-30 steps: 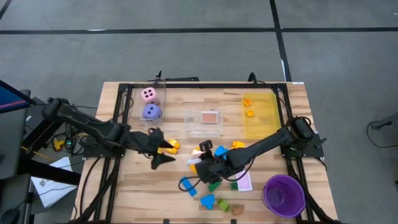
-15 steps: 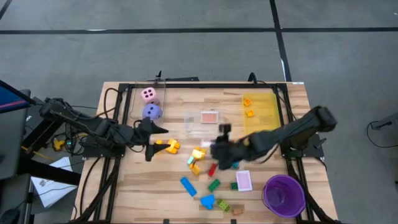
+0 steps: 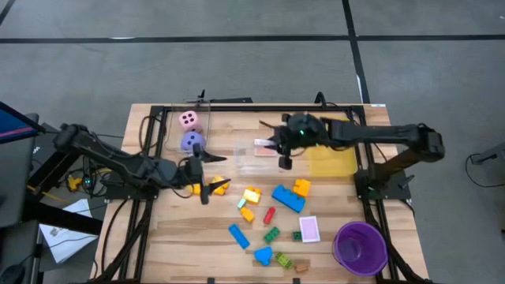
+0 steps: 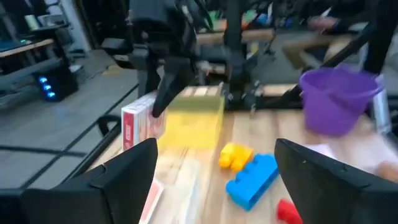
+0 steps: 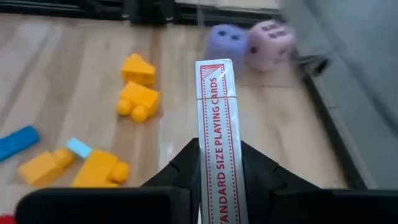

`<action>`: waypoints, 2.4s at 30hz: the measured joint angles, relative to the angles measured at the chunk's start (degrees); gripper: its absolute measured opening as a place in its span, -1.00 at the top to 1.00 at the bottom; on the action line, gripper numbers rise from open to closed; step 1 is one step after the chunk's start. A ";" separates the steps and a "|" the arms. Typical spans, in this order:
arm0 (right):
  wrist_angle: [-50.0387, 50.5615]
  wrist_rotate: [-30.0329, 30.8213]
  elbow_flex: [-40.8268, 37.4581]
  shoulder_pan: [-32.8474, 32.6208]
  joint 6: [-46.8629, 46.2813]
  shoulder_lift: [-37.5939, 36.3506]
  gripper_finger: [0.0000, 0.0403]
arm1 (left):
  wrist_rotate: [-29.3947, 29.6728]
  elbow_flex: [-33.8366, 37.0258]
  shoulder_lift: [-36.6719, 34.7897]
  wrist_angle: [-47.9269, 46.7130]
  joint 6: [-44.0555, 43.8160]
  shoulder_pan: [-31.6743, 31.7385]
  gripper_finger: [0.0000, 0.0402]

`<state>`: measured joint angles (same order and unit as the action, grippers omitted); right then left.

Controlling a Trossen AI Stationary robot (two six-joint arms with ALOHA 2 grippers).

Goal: Pick & Place Toys
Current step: Put the red deck of cards into the bottom transparent bin, then put the yellow game piece into the yellow bin

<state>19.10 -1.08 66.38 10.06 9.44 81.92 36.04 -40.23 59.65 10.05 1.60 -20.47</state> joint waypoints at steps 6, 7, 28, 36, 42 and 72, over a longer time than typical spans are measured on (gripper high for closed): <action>3.72 -9.78 2.37 4.41 1.27 6.60 0.67 | 4.21 0.04 2.61 -0.16 2.30 0.00 -0.59; 3.44 -10.34 2.44 4.69 1.47 7.53 0.67 | 4.20 0.04 2.56 -0.24 2.30 0.00 -0.59; 0.38 -16.60 2.32 9.65 0.62 20.67 0.66 | 4.23 0.04 2.35 -1.08 2.02 -0.13 -0.59; -3.79 -17.87 -2.31 9.88 0.16 19.59 0.65 | 4.22 0.82 2.35 -0.99 0.97 -0.13 -0.59; -5.10 -18.01 -4.05 9.90 0.02 19.57 0.65 | 4.23 0.83 2.35 -1.00 -0.29 -0.11 -0.59; -5.20 -12.24 -5.72 10.58 1.08 18.75 0.14 | 4.22 0.85 2.35 -1.07 -0.39 -0.13 -0.59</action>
<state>13.90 -13.32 60.66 20.64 10.52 100.67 40.25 -39.38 62.00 8.97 1.21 -20.60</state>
